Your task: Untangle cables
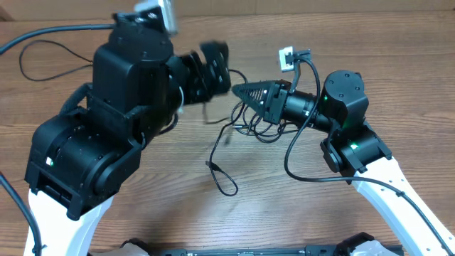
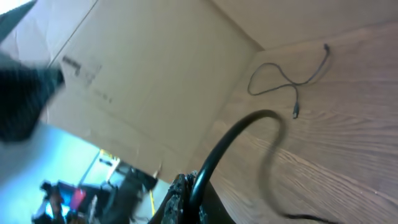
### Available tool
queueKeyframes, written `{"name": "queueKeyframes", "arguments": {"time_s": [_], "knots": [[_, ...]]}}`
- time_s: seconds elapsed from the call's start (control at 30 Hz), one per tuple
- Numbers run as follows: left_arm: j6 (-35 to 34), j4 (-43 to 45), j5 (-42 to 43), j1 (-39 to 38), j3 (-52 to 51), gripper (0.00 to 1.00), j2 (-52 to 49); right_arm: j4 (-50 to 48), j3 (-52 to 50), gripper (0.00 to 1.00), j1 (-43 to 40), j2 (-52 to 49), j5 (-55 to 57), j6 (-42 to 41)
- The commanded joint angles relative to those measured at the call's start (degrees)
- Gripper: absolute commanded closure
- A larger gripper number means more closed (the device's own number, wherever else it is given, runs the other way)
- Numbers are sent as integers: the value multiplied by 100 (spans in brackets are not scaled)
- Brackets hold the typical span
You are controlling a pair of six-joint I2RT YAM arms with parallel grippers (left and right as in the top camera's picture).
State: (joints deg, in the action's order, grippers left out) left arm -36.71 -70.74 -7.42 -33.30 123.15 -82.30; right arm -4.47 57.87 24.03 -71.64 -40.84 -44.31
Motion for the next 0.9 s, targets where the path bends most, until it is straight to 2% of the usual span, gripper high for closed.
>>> {"name": "queueKeyframes", "arguments": {"time_s": [0.0, 0.1, 0.23, 0.5, 0.77, 0.87], "knots": [[713, -267, 411, -7, 76, 0, -4, -44, 109, 96, 0, 59, 304, -437], [496, -503, 422, -7, 74, 0, -61, -42, 109, 96, 2, 59, 225, -433], [-398, -704, 678, -7, 74, 0, -295, -39, 109, 96, 2, 59, -234, -431], [-1075, -640, 984, -4, 74, 0, -743, -37, 109, 96, 2, 59, -1340, 291], [-1482, -629, 1910, -4, 74, 0, -997, 76, 107, 96, 2, 59, -1331, 586], [-1578, -616, 1945, -4, 76, 11, -1023, 66, 107, 96, 2, 59, -1327, 586]]}}
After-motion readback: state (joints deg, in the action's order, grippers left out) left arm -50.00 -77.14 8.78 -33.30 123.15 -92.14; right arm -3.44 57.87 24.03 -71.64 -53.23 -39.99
